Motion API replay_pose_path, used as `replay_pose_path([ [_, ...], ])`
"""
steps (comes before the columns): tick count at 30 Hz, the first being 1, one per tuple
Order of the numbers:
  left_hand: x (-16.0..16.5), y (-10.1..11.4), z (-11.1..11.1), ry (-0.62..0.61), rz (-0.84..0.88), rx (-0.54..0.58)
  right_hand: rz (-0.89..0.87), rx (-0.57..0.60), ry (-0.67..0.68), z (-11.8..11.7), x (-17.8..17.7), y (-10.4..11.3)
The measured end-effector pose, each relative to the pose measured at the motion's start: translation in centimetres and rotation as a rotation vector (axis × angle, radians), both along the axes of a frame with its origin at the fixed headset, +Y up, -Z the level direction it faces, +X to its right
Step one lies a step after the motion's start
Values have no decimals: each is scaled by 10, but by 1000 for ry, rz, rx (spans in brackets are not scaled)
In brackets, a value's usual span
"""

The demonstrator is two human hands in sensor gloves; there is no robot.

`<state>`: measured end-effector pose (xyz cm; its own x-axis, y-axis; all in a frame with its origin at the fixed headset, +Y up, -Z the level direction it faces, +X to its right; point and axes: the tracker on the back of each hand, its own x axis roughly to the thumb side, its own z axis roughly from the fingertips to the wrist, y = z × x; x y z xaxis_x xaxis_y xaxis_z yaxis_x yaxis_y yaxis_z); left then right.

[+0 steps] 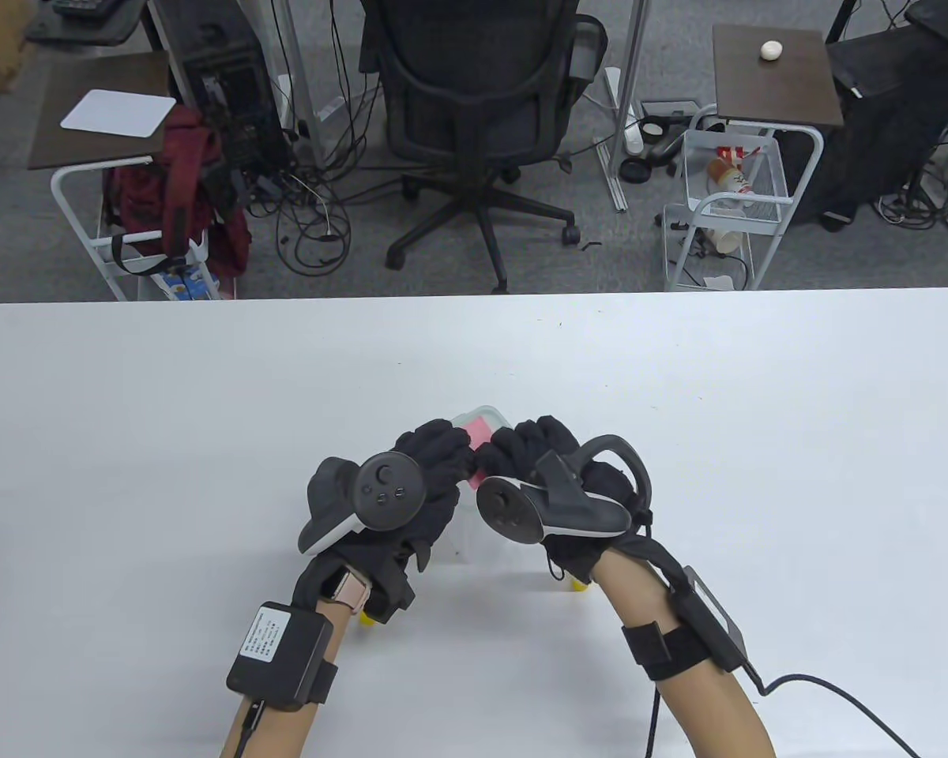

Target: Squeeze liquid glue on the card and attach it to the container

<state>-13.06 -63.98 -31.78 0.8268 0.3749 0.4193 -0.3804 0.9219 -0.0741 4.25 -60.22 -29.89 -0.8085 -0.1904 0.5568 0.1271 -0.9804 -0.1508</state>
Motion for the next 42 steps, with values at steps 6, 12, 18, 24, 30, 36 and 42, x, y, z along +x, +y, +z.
replay_pose_path([
  [6,0,0,0,-6,4,-1,-51,-31,-18,-7,2,0],
  [12,0,0,0,-5,-1,0,-107,-74,-94,-27,0,-1],
  [18,0,0,0,1,-1,-2,-86,-76,-90,-28,-2,-6],
  [24,1,1,0,11,-11,-3,-50,-48,-32,-9,6,1],
  [30,1,0,0,13,0,-4,24,-16,-7,7,11,3],
  [36,1,-1,0,8,12,-3,-42,-59,-26,-5,9,3],
  [42,1,0,0,10,8,-4,-86,-84,-68,-20,2,3],
])
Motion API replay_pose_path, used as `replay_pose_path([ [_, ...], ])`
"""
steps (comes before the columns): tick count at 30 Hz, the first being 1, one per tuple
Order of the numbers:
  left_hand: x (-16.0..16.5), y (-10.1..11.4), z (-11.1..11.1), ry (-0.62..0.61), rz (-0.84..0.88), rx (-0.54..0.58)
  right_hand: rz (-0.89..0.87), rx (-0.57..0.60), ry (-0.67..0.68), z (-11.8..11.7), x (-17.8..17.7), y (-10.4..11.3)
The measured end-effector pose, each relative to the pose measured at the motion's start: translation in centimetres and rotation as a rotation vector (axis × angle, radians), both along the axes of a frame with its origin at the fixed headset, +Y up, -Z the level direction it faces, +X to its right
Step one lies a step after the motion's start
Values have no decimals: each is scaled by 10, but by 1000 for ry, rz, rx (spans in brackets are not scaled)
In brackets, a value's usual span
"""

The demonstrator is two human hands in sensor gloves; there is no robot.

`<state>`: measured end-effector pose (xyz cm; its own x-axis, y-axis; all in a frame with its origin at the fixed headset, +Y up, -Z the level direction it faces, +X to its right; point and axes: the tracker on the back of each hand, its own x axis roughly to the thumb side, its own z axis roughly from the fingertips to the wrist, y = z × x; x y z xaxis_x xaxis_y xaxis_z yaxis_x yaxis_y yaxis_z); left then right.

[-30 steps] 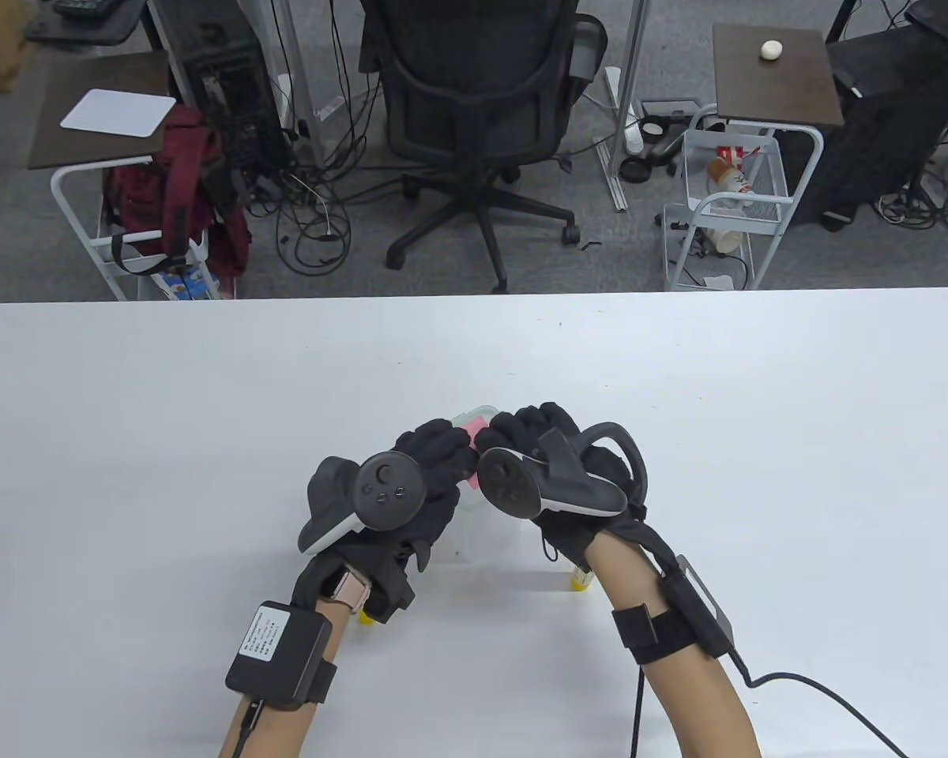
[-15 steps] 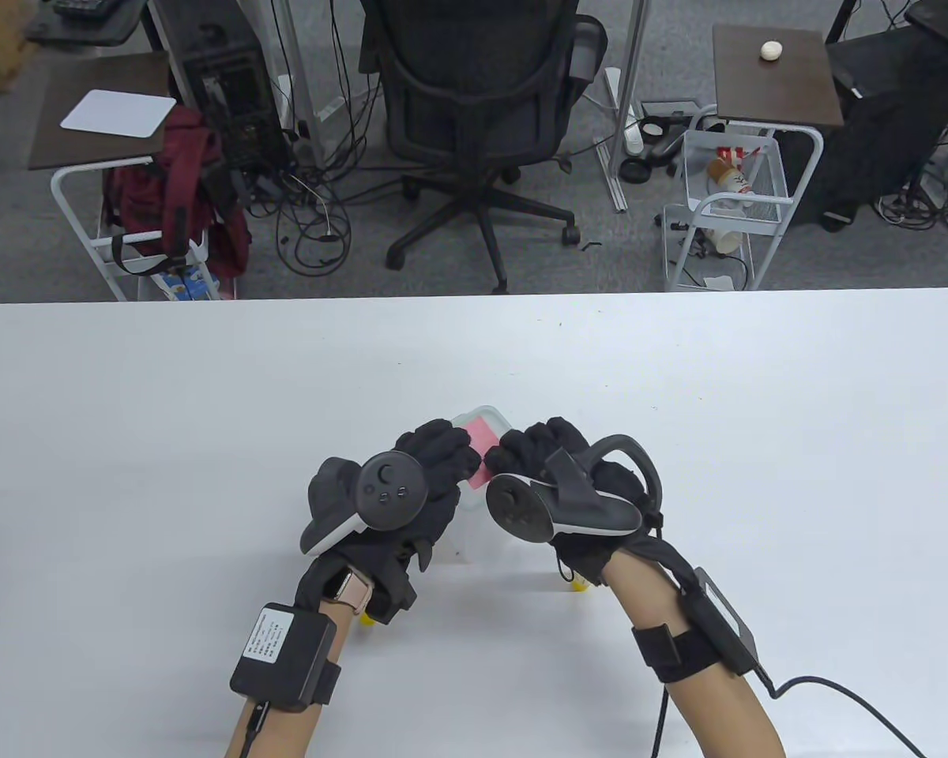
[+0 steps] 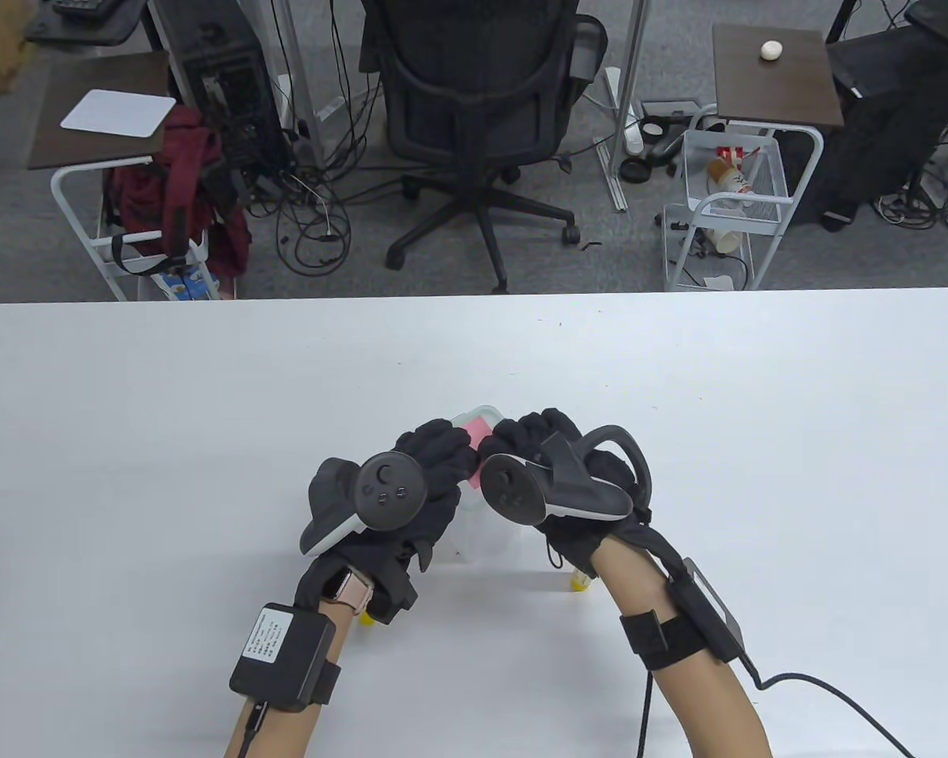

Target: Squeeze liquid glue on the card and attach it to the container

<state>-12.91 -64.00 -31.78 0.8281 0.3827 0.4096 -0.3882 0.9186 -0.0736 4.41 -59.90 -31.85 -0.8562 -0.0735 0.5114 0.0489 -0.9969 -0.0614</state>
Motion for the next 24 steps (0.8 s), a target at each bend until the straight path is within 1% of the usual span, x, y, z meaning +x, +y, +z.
replay_pose_path([
  [2,0,0,0,1,2,-2,6,-23,-16,-4,-3,-4],
  [6,0,0,0,5,-1,-3,-5,18,-22,-7,-6,-6],
  [9,0,1,0,10,-10,-2,6,20,-13,-5,-5,-5],
  [11,0,0,0,12,-8,-3,1,21,13,-1,-3,-3],
  [16,0,0,0,14,-3,-2,61,50,66,18,7,-1],
  [19,1,0,1,13,-6,0,58,52,78,23,12,-1],
  [22,0,0,0,10,-3,0,19,19,74,19,14,2],
  [24,0,0,0,6,3,1,-18,-13,48,10,10,1],
])
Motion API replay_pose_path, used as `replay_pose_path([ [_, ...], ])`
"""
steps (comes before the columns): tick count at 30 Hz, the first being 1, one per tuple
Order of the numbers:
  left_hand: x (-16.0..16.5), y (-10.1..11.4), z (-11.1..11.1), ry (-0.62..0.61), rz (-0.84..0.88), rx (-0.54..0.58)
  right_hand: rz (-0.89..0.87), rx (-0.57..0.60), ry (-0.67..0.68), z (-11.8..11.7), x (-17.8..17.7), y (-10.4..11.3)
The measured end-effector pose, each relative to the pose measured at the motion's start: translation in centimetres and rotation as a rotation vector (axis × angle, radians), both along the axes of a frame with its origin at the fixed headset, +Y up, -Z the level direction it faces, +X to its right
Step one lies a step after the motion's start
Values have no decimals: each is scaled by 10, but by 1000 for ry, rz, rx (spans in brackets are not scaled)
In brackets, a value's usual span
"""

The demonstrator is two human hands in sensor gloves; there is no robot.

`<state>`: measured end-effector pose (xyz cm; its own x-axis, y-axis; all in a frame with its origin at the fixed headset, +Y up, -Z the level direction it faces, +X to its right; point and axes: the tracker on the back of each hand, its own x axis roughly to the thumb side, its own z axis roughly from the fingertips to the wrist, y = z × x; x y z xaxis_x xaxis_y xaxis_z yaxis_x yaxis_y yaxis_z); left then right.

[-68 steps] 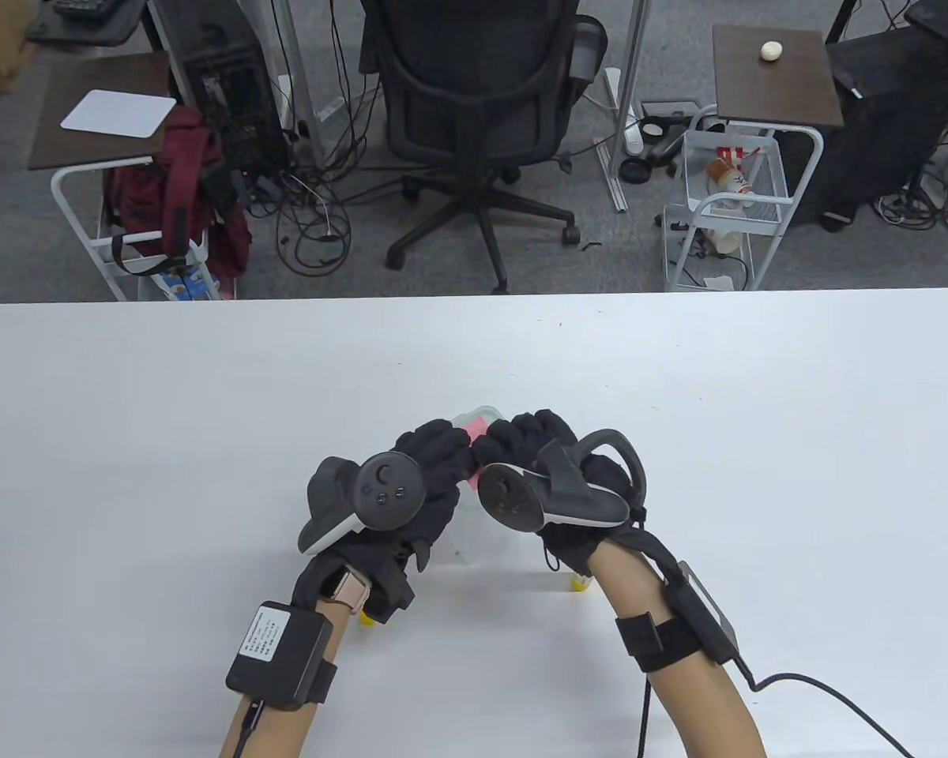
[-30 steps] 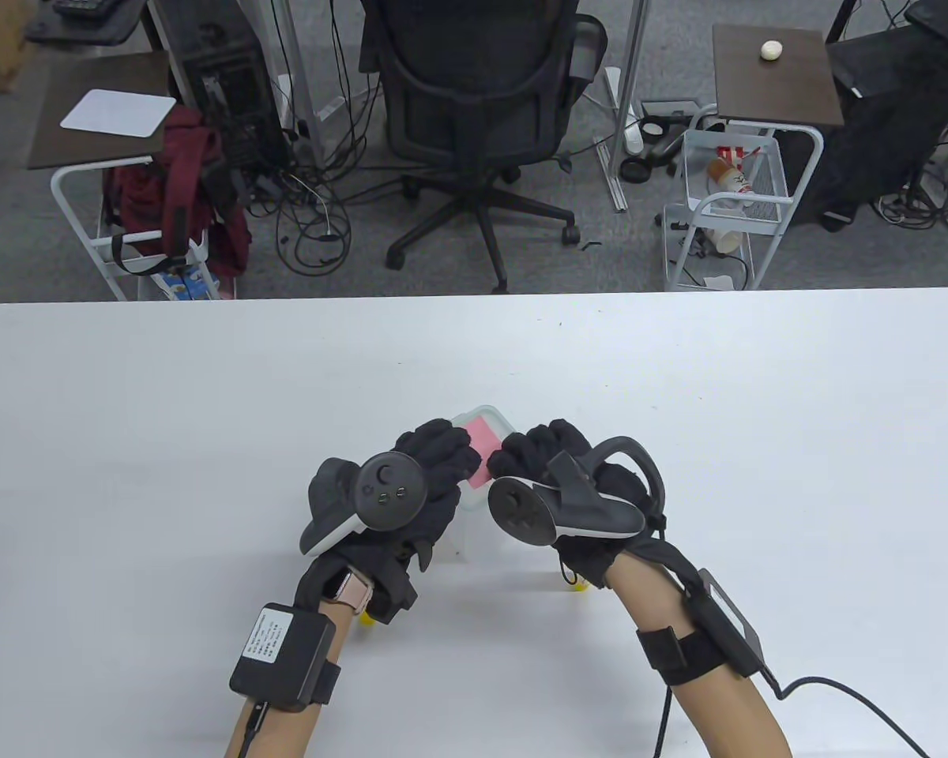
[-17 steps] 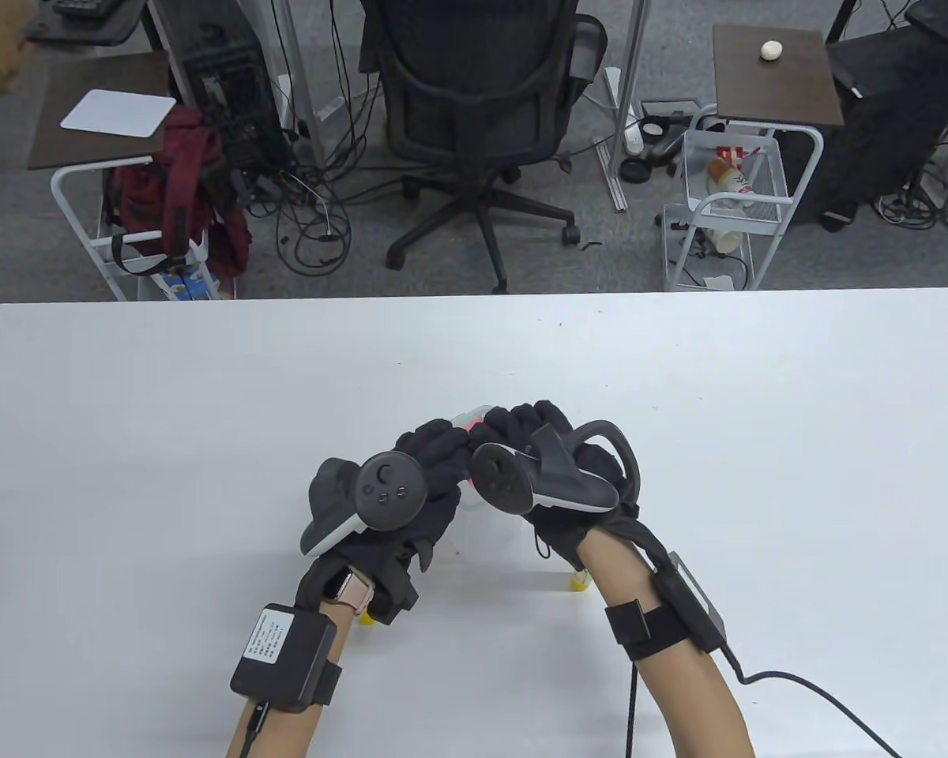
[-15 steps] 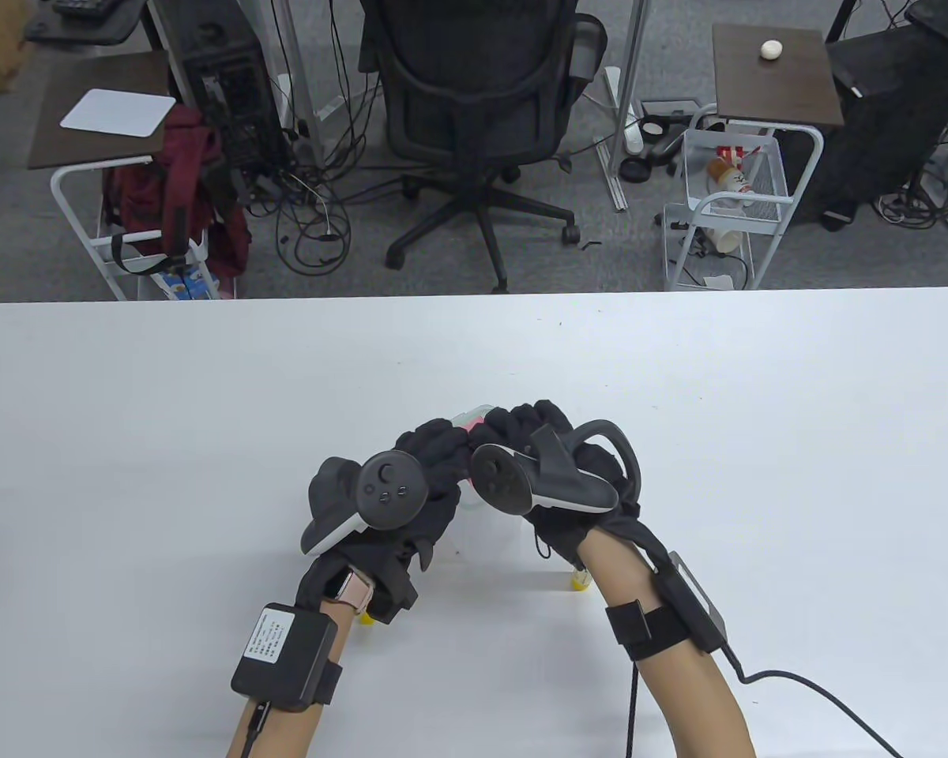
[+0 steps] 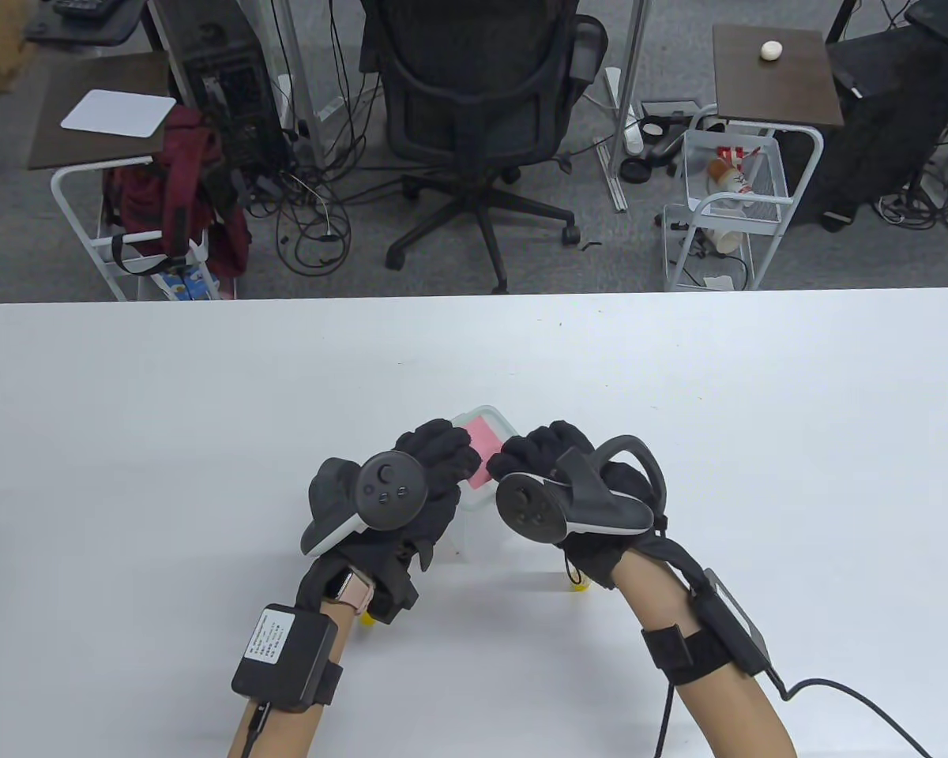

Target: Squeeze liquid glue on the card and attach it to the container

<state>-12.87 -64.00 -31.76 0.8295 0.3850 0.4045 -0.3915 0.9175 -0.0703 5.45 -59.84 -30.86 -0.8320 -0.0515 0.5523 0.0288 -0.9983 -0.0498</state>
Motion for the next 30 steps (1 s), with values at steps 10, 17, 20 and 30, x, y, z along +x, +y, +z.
replay_pose_path([
  [10,0,0,0,-2,-3,2,14,17,-68,-21,-19,-10],
  [17,0,0,0,5,-4,4,89,66,-5,1,-11,-5],
  [20,0,0,1,5,1,3,116,83,20,11,-8,-3],
  [30,0,0,0,2,9,-3,63,50,-40,-6,-10,-5],
])
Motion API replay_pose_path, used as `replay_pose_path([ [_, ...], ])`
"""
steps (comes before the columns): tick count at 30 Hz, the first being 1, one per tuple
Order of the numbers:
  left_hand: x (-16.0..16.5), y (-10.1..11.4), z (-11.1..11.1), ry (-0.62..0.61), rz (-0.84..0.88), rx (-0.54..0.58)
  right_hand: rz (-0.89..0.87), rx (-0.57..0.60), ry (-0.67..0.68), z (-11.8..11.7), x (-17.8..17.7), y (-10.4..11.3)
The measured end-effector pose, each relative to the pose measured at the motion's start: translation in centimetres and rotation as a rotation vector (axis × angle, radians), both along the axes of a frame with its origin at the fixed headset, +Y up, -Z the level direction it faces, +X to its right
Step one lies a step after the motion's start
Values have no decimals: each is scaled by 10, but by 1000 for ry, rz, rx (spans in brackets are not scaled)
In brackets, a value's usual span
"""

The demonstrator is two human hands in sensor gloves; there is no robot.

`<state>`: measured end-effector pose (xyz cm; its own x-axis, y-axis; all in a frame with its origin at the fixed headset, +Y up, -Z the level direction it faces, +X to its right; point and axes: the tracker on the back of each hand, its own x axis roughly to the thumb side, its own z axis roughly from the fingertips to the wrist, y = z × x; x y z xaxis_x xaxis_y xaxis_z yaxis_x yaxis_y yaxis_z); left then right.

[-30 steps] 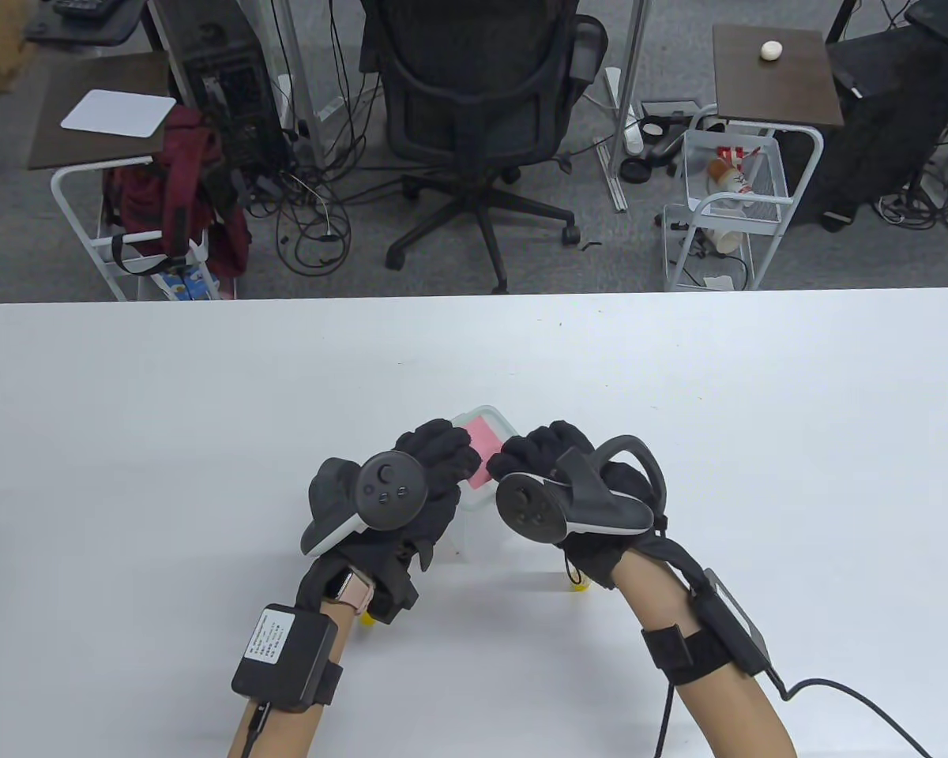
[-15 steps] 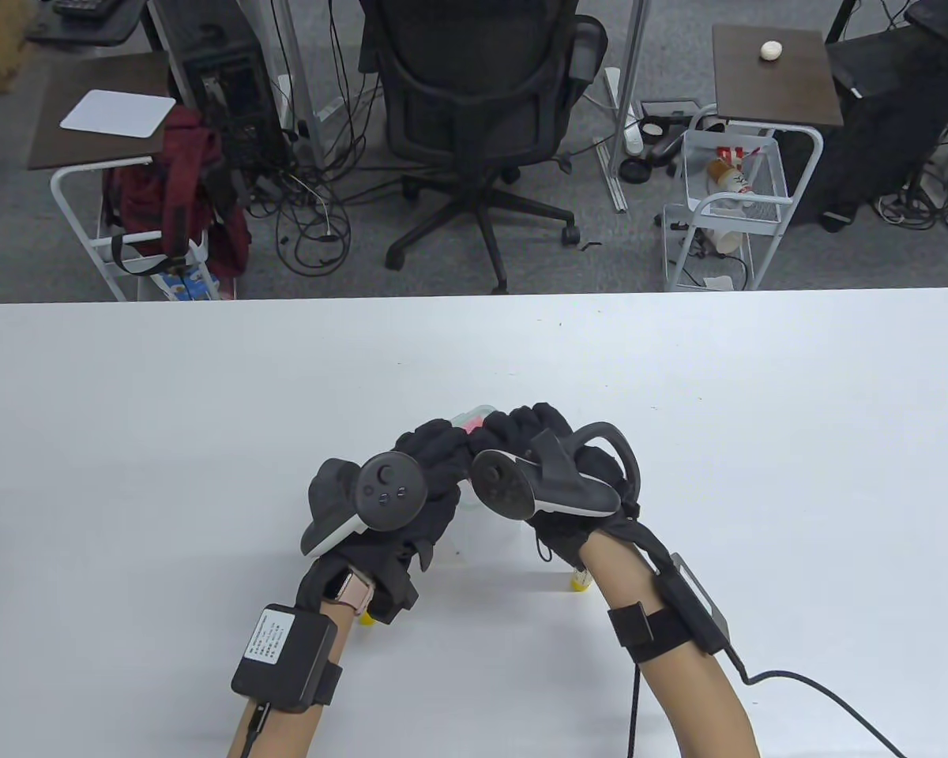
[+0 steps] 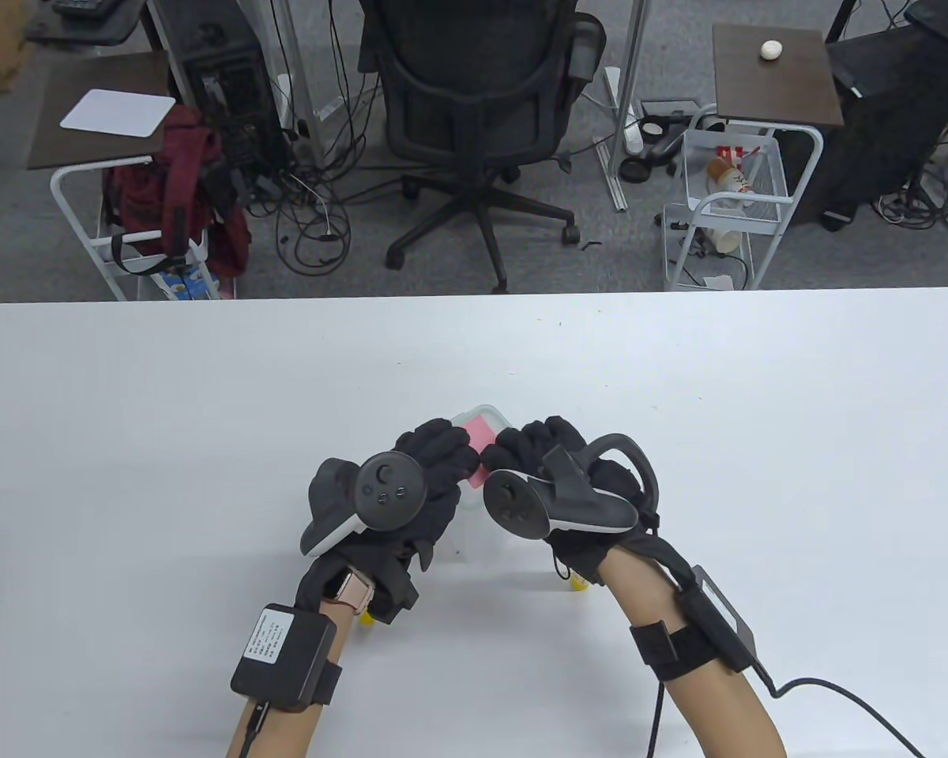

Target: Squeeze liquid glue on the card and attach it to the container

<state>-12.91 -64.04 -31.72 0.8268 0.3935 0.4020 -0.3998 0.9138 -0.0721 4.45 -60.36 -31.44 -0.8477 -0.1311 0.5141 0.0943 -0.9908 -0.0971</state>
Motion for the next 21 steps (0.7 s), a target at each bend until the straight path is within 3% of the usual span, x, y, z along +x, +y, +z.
replay_pose_path([
  [5,0,0,0,-1,-4,-2,-58,-76,-50,-19,-7,-4],
  [9,0,0,0,2,-7,-2,-76,-68,-42,-19,-6,-6],
  [21,0,0,0,11,-12,2,33,12,82,24,9,3],
])
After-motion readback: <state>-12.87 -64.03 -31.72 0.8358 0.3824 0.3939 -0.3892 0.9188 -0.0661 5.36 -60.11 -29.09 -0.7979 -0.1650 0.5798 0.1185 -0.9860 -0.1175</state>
